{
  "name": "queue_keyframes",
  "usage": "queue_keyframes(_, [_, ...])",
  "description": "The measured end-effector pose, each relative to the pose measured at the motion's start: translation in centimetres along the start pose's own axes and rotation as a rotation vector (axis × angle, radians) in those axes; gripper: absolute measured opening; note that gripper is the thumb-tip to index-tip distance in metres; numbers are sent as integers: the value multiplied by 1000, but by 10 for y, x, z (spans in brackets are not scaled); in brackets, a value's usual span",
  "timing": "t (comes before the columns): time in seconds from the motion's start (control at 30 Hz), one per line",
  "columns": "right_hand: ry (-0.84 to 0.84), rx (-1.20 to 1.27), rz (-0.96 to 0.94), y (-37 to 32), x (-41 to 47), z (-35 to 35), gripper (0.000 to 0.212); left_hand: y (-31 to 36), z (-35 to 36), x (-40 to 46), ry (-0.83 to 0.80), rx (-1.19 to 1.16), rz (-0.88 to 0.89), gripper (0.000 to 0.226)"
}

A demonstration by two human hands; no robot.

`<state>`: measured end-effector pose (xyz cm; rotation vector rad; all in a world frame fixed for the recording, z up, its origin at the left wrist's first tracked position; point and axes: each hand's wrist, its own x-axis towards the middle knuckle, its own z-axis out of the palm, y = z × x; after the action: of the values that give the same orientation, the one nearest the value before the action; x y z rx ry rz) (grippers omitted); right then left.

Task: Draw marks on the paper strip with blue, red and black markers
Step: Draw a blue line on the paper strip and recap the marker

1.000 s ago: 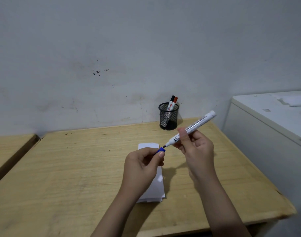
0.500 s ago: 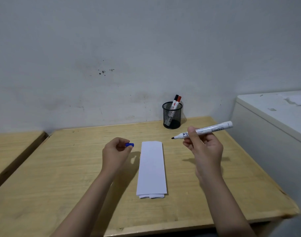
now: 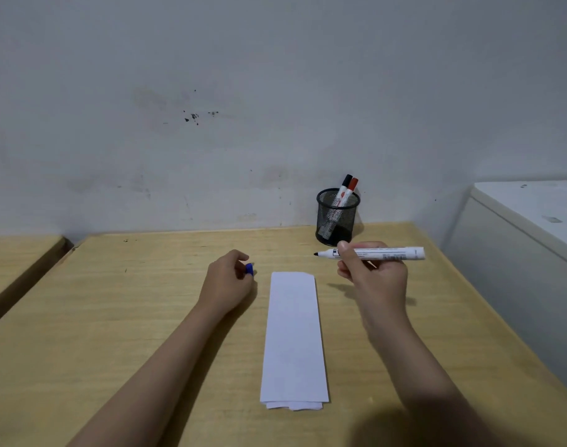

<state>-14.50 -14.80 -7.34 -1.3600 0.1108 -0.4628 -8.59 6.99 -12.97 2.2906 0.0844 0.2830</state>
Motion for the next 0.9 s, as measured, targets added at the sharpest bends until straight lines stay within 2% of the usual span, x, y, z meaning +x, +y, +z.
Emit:
queue_keyframes(0.1, [-16,14,29,1,6,4,12,2,-3,-8,67,-116,-53,48])
queue_keyframes(0.2, [-33,27,52,2,12,10,14,12,-4,-35,178,-172,35,38])
queue_keyframes(0.23, [-33,37,68,3,14,13,16,16,-5,-45,155,-154,110,32])
queue_keyframes(0.3, [-36,28,121,6,16,20,18,20,-8,-58,-9,-81,247,31])
queue_keyframes(0.4, [-55,57,256,12,16,32,15,16,-6,-61,-245,270,391,53])
queue_keyframes(0.47, [-65,76,333,18,17,40,11,14,-1,-63,-284,362,372,56])
queue_keyframes(0.6, [-130,31,429,36,17,54,12,13,8,-75,-217,406,393,62])
queue_keyframes(0.73, [-217,-143,325,53,19,61,21,13,11,-80,-189,396,370,64])
queue_keyframes(0.9, [-197,-239,201,70,21,58,22,11,10,-79,-190,412,364,62])
